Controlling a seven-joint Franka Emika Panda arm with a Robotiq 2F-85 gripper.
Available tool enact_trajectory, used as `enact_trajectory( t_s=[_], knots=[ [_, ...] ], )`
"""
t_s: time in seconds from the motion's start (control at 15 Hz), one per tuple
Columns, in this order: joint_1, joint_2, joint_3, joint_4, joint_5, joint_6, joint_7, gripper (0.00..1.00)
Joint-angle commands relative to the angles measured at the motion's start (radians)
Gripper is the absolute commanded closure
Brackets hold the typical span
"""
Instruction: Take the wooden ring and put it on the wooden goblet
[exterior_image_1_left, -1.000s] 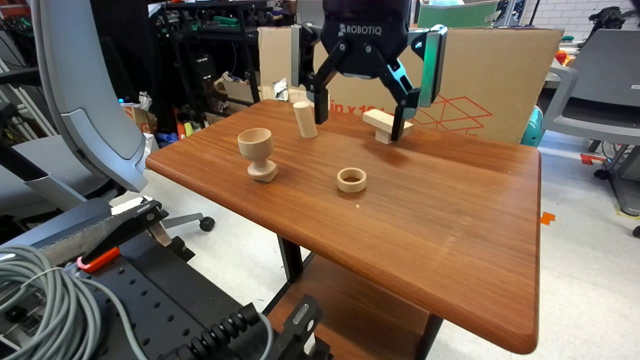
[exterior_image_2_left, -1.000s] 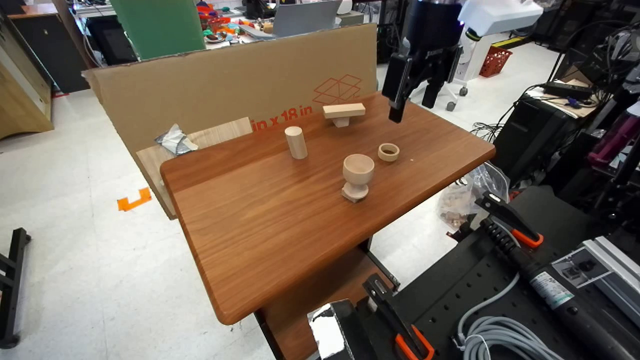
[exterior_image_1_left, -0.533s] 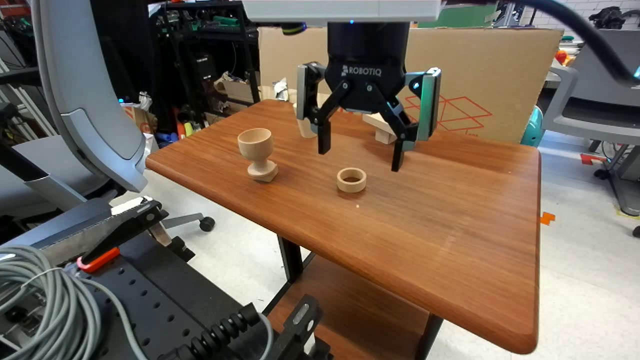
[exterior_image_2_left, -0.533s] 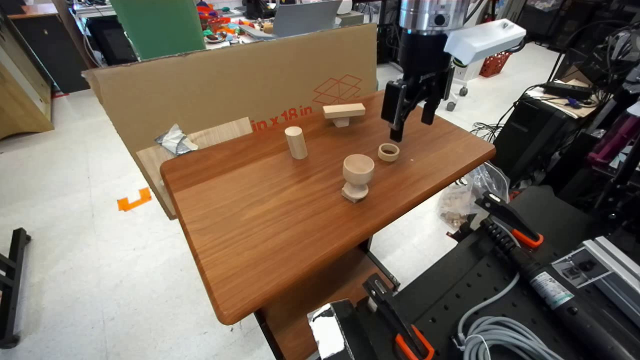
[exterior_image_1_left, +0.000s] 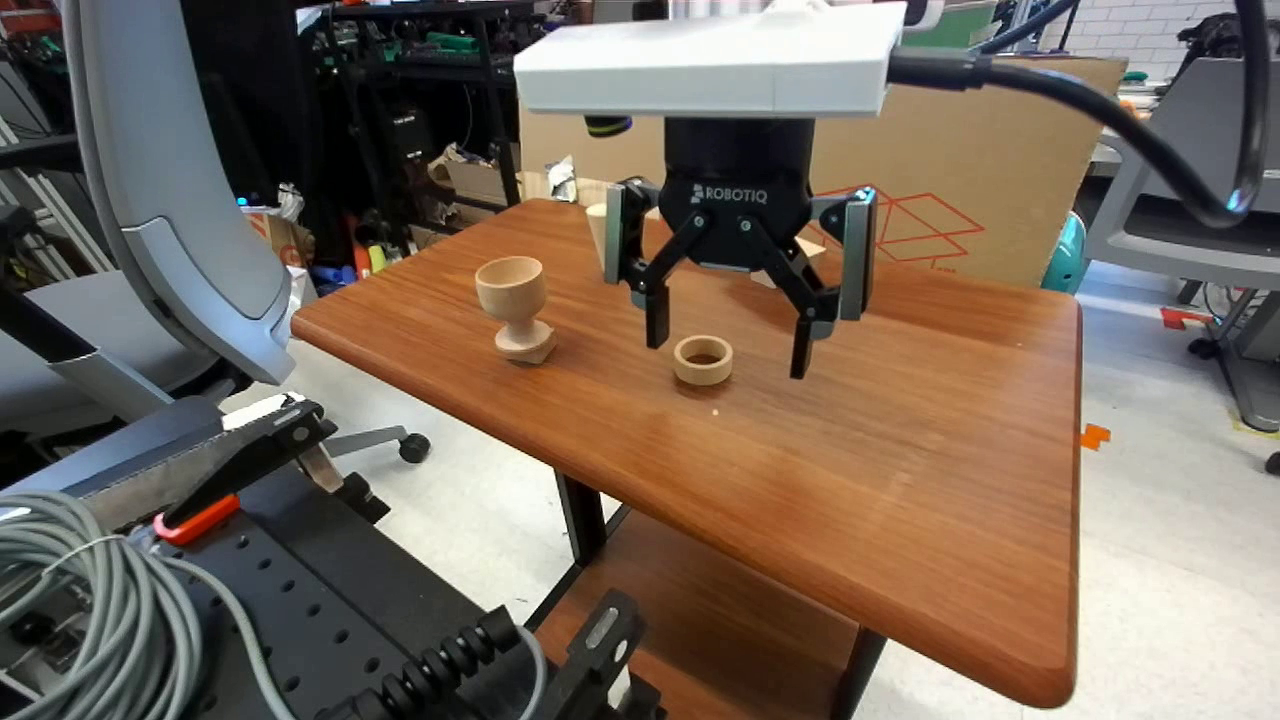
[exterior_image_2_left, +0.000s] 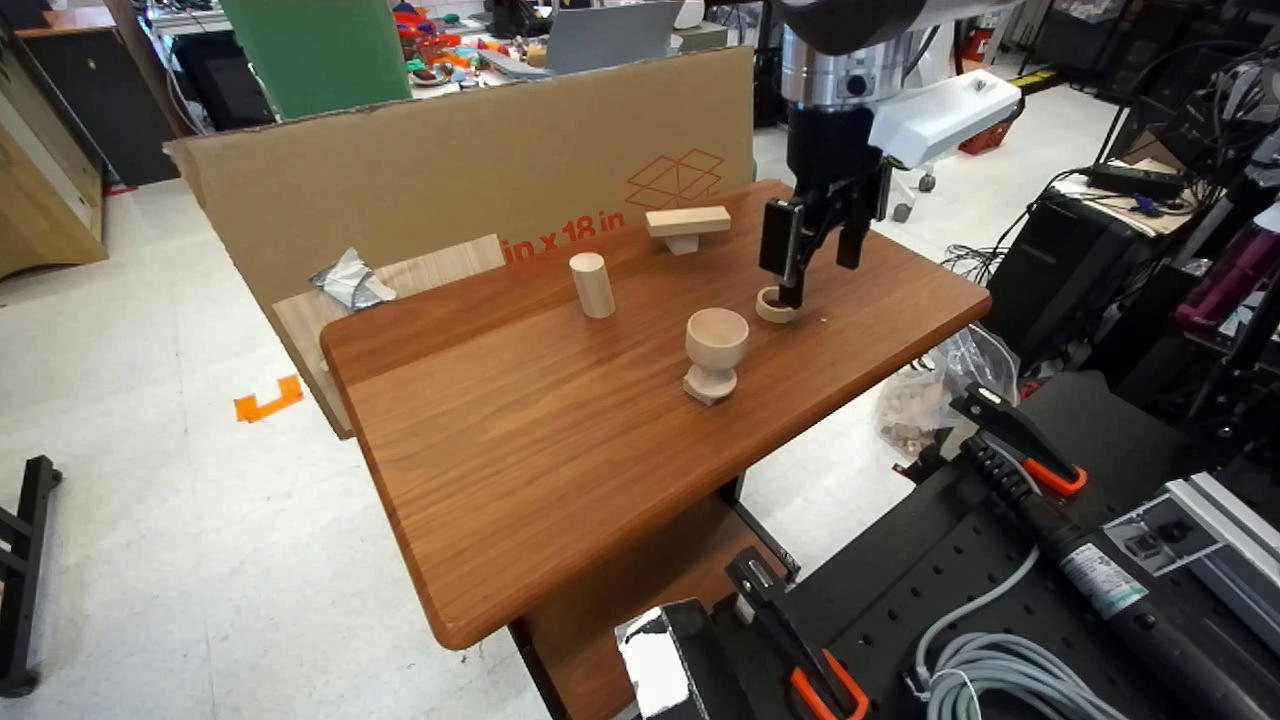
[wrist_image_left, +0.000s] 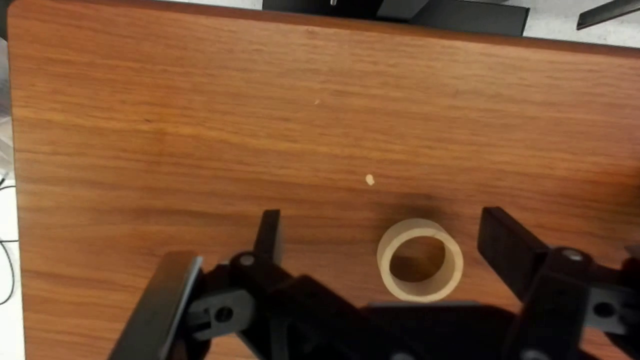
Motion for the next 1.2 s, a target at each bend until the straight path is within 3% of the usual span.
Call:
enact_trajectory(
  t_s=[0.0,1.13],
  knots=[
    [0.003,0.023,0.014,0.038,-0.023,-0.049,0.007,0.0],
    [0.01,0.101,0.025,0.092,-0.071,-0.042,0.003,0.0]
  ],
)
